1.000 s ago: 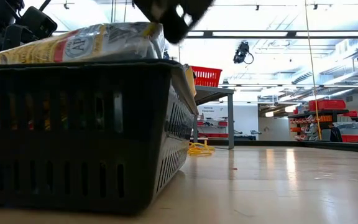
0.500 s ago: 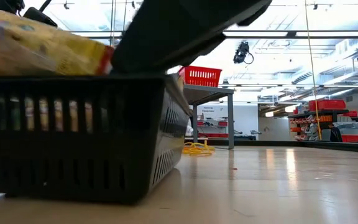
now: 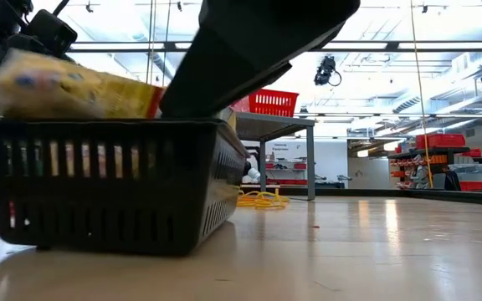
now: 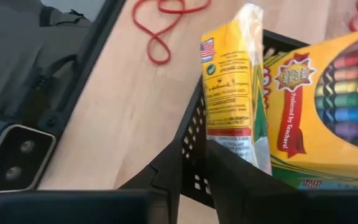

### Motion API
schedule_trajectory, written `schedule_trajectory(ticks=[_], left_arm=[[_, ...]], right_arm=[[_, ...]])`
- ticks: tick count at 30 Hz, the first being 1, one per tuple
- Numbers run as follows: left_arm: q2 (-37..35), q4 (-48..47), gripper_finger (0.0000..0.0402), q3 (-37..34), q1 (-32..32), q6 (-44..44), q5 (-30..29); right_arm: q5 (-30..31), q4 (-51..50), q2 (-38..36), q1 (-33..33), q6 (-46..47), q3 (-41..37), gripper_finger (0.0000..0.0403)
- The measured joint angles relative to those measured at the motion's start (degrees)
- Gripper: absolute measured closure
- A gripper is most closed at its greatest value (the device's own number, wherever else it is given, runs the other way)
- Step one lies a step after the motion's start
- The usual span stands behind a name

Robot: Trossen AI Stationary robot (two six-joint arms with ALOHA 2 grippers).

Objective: Pick & Place Office Desk Supplies
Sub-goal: Put the black bin on the shelf

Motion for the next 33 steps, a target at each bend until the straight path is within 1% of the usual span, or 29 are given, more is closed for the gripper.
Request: schedule_trajectory(ticks=[7, 11, 16, 20, 24, 27, 29, 33], left_arm=[[0.0, 0.0, 0.0387, 0.0, 0.0, 0.0, 0.0], [0.0, -0.1, 0.0387, 0.0, 0.0, 0.0, 0.0], [0.0, -0.5, 0.0387, 0.0, 0.0, 0.0, 0.0], [0.0, -1.0, 0.0387, 0.0, 0.0, 0.0, 0.0], [0.0, -1.0, 0.0387, 0.0, 0.0, 0.0, 0.0], [0.0, -1.0, 0.0387, 0.0, 0.0, 0.0, 0.0], [0.0, -1.0, 0.0387, 0.0, 0.0, 0.0, 0.0], [0.0, -1.0, 0.0387, 0.0, 0.0, 0.0, 0.0]], right_arm=[[0.2, -2.2, -1.0, -0.3, -0.9, 0.0, 0.0268], [-0.1, -6.8, -0.9, -0.3, -1.6, 3.6, 0.0251], [-0.2, -8.7, -0.9, 0.0, -2.0, 6.3, 0.0253], [-0.5, -7.9, -1.0, 0.3, -2.6, 6.9, 0.026], [-4.1, -6.8, -0.9, 0.9, -3.0, 6.8, 0.0269], [-4.8, -5.0, -0.2, 1.2, -3.0, 6.8, 0.0273], [-4.1, -5.4, -0.1, 1.2, -3.0, 6.8, 0.0274], [0.8, -6.7, 0.4, 1.1, -3.1, 6.8, 0.027]])
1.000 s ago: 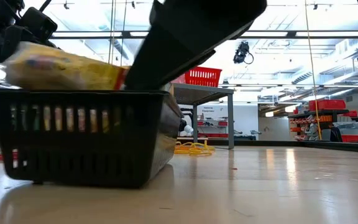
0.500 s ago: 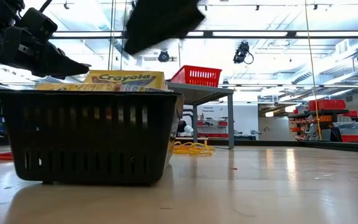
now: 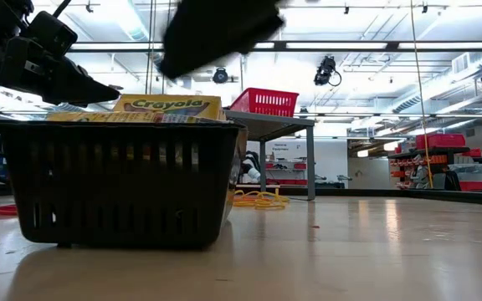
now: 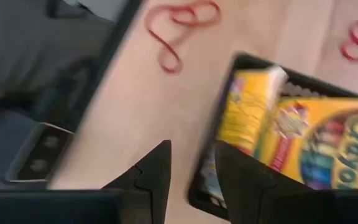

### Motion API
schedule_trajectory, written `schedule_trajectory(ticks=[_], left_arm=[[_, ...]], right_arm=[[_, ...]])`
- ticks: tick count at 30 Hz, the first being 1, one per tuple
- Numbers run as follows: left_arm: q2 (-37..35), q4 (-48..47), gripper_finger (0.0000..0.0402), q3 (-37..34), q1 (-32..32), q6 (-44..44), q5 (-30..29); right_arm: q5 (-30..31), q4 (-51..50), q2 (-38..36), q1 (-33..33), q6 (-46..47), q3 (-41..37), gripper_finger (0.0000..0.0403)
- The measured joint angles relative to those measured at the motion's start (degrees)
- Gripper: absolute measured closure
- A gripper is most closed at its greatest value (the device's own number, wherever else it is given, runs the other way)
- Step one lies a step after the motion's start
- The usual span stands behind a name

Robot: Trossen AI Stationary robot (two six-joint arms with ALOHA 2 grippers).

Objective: Pick & Place Office Desk Supplies
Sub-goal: Put the black bin on the shelf

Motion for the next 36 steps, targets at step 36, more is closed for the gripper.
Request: schedule_trajectory(ticks=[36], left_arm=[[0.0, -0.3, 0.0387, 0.0, 0.0, 0.0, 0.0]], right_arm=[[1.2, -4.0, 1.6, 1.6, -0.9, 3.0, 0.0243]])
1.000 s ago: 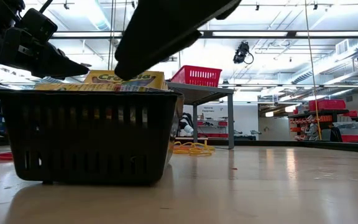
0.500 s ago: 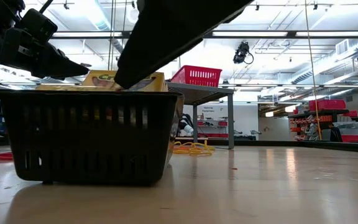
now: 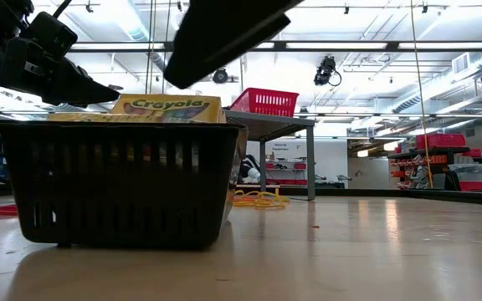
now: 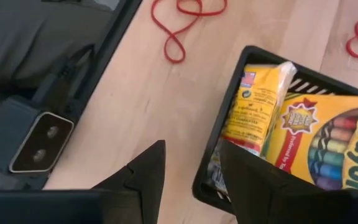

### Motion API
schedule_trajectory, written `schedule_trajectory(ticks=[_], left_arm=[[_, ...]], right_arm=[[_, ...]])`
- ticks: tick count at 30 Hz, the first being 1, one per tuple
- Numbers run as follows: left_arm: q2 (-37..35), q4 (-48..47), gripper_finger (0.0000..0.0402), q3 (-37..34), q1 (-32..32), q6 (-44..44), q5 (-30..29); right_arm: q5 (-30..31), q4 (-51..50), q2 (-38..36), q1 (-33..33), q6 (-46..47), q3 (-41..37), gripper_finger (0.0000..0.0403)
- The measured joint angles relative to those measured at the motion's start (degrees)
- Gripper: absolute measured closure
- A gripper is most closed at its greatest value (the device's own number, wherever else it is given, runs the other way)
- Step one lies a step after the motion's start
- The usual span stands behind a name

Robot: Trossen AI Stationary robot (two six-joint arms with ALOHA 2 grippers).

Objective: Pick & Place Office Desk Supplies
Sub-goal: Put the black bin on the shelf

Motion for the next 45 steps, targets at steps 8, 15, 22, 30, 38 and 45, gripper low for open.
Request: schedule_trajectory(ticks=[8, 15, 22, 30, 38, 45], left_arm=[[0.0, 0.0, 0.0387, 0.0, 0.0, 0.0, 0.0], [0.0, -0.5, 0.0387, 0.0, 0.0, 0.0, 0.0], [0.0, -0.5, 0.0387, 0.0, 0.0, 0.0, 0.0], [0.0, -0.7, 0.0387, 0.0, 0.0, 0.0, 0.0], [0.0, -0.7, 0.0387, 0.0, 0.0, 0.0, 0.0], [0.0, -0.7, 0.0387, 0.0, 0.0, 0.0, 0.0]], right_arm=[[-1.2, -0.8, 1.8, -0.7, 0.1, -0.1, 0.0243], [-1.7, -0.2, 2.8, -1.2, -0.1, 0.0, 0.0243], [-3.6, 0.0, 3.6, -2.3, 0.0, 0.0, 0.0243], [-3.9, 0.3, 4.3, -3.8, 3.3, 0.0, 0.0272], [-2.4, -0.4, 4.2, -4.0, 3.9, 0.0, 0.0389], [2.4, -1.3, 4.2, -2.2, 4.2, 0.0, 0.0393]])
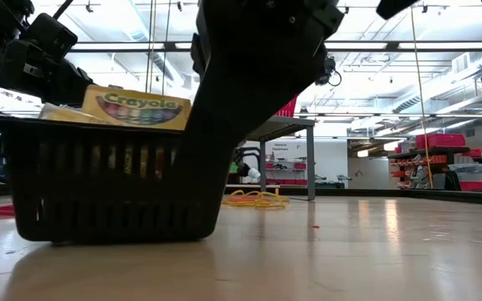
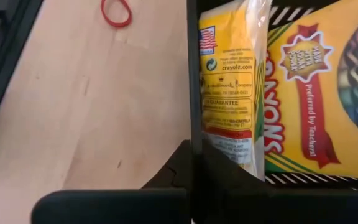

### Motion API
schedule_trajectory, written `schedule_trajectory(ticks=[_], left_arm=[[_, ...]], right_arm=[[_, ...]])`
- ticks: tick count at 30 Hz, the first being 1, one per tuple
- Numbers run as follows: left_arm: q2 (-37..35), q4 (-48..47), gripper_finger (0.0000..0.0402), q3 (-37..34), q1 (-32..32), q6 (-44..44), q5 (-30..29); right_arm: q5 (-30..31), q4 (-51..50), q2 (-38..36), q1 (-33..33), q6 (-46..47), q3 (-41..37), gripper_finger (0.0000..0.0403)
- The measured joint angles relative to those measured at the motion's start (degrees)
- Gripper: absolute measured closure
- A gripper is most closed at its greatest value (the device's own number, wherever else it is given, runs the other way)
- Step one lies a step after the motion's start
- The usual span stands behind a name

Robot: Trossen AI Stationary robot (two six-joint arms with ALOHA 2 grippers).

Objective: Pick & Place Office Desk Supplies
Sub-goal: Put the black bin on the shelf

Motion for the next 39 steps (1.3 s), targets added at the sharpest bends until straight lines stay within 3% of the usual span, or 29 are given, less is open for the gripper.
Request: schedule_trajectory(ticks=[13, 21, 39], left_arm=[[0.0, 0.0, 0.0387, 0.0, 0.0, -0.2, 0.0], [0.0, 0.0, 0.0387, 0.0, -0.1, -0.6, 0.3], [0.0, 0.0, 0.0387, 0.0, -0.1, -1.0, 1.3]], right_arm=[[17.8, -3.8, -0.1, 2.7, 1.7, -0.1, 0.0396], [27.8, -13.1, -0.5, 3.5, 1.2, 6.5, 0.0396], [35.5, -29.9, -0.7, 1.6, -6.0, 16.9, 0.0397]])
